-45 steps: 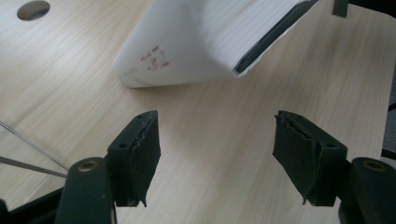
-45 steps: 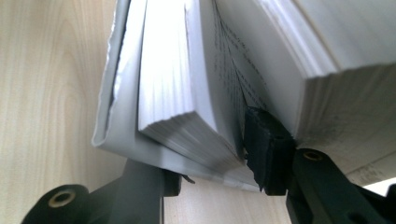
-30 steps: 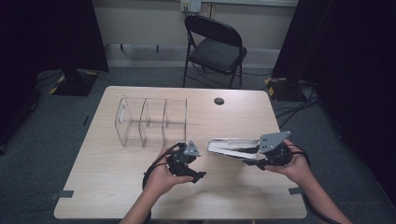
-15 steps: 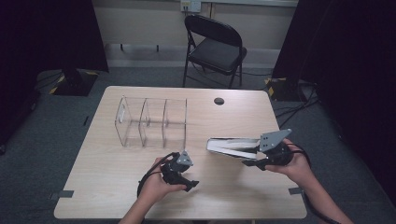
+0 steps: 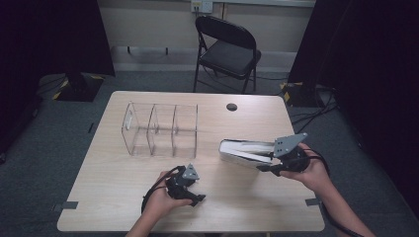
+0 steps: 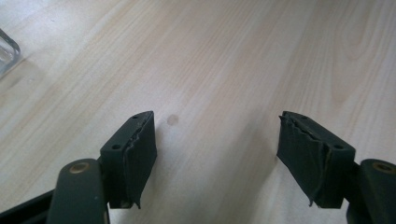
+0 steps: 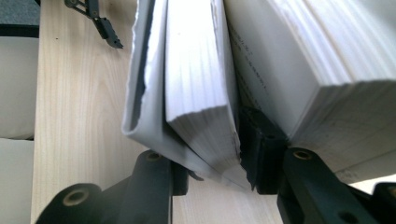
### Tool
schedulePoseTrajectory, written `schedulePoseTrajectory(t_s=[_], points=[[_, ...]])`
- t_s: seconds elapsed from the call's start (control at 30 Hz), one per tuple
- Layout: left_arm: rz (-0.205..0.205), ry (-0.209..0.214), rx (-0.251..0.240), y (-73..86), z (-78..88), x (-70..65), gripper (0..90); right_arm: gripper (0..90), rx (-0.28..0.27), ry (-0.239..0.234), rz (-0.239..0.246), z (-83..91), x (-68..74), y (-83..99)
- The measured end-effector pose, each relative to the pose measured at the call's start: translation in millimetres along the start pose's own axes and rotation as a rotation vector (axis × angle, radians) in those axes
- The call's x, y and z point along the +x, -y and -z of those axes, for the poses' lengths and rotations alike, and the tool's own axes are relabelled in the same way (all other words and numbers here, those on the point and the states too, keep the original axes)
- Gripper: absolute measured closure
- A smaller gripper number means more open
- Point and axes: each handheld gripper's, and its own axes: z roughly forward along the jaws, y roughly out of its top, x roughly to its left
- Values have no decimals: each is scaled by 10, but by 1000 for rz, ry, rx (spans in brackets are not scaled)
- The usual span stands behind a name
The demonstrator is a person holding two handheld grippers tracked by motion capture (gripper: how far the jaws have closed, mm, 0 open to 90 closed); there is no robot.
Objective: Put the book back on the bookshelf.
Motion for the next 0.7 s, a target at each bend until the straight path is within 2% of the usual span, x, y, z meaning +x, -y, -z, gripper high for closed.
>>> schedulePoseTrajectory(t_s=[0.03,0.1,0.13,0.17,0.23,0.3,0.33,0.37,0.4,0.5,0.57,0.6,0.63,0.67,0.7], points=[[-10,-12,5,-1,10,2,280,668,5,3,8,2,-3,-8],[-18,-6,15,-4,32,13,280,673,15,9,9,4,2,-22],[-11,-20,-7,10,12,5,280,675,20,11,10,5,6,-29],[-18,-22,17,11,20,11,281,676,19,15,16,3,6,-34],[-25,-24,8,29,15,23,280,678,23,13,18,4,9,-39],[7,-19,-43,60,-5,33,269,679,21,10,22,3,2,-38],[-25,-22,-27,68,13,61,266,680,22,8,20,6,-3,-36],[-32,-30,-36,82,6,66,261,680,21,7,17,9,-9,-33],[-17,-31,-69,100,-13,66,248,681,22,1,18,11,-13,-32],[-35,-30,-59,118,1,91,215,692,16,-14,21,31,-38,-30],[-37,-24,-77,134,-17,87,186,707,9,-23,15,53,-54,-33],[-62,-32,-70,140,-20,91,165,715,12,-24,13,66,-63,-41],[-65,-34,-72,147,-21,90,150,722,17,-23,16,77,-72,-52],[-42,-34,-107,162,-43,76,145,727,22,-22,13,82,-79,-65],[-64,-32,-93,167,-29,92,145,730,38,-11,18,85,-81,-83]])
